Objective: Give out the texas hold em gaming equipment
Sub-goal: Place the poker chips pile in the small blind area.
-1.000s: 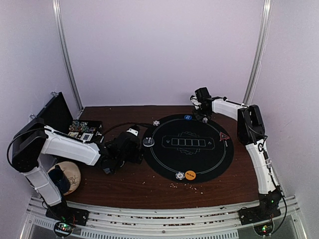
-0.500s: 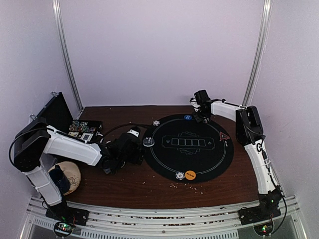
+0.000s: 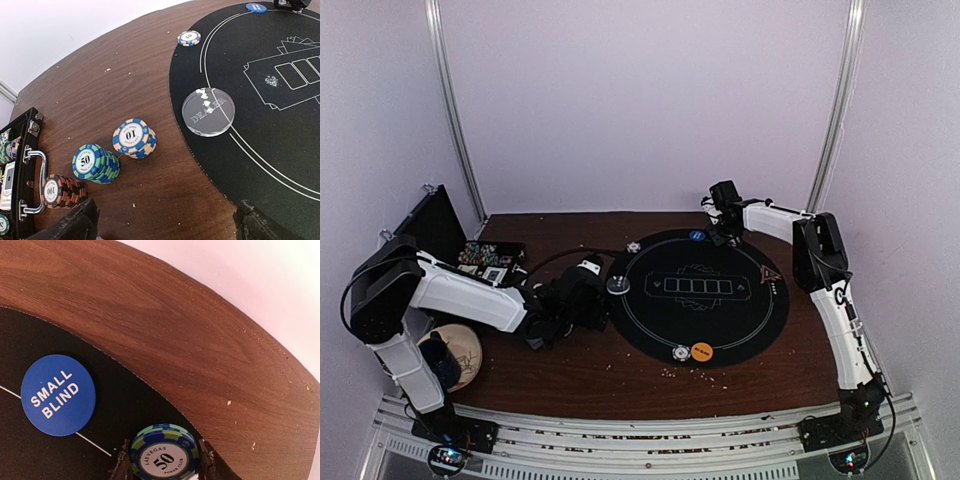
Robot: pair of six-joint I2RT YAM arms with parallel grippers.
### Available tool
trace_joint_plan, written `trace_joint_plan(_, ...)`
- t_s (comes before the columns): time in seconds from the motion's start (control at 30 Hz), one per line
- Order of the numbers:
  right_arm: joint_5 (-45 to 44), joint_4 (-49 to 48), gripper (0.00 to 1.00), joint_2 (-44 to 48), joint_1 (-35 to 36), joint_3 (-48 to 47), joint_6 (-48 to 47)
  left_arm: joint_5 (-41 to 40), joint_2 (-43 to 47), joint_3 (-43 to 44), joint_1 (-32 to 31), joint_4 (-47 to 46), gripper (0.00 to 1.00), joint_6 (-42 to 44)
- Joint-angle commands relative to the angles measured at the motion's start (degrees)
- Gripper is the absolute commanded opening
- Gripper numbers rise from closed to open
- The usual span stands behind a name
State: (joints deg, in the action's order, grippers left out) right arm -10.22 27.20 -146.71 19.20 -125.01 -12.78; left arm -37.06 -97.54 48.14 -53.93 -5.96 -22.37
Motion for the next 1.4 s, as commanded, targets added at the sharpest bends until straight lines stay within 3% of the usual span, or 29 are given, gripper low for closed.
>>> trace_joint_plan(0.0,-1.8,0.1,0.44,-0.3,-0.3,-1.5,-0.6,0.2,-0.5,1.4,0.2,-1.3,0.98,0.5)
trace_joint_plan(0.37,-2.1,0.3,0.51,-0.1,-0.3,-1.6,-0.8,0.4,-0.7,1.5,0.2,-1.3,0.98,0.6)
trace_joint_plan(0.67,-1.6,1.5,0.65,3.2,-0.1,-2.4,0.9,0.3,-0.8,1.5,0.2,-1.3,0.98,0.6)
trace_joint_plan(1.03,-5.6,2.0,1.0,11.3,2.0,-1.6,3.2,-1.2,0.0,1.2,0.2,-1.0,0.98,0.2)
trace_joint_plan(1.37,-0.8,8.4,1.0,27.6,5.9,6.9,2.0,-3.0,3.2,0.2,0.9,-0.1,0.98,-0.2)
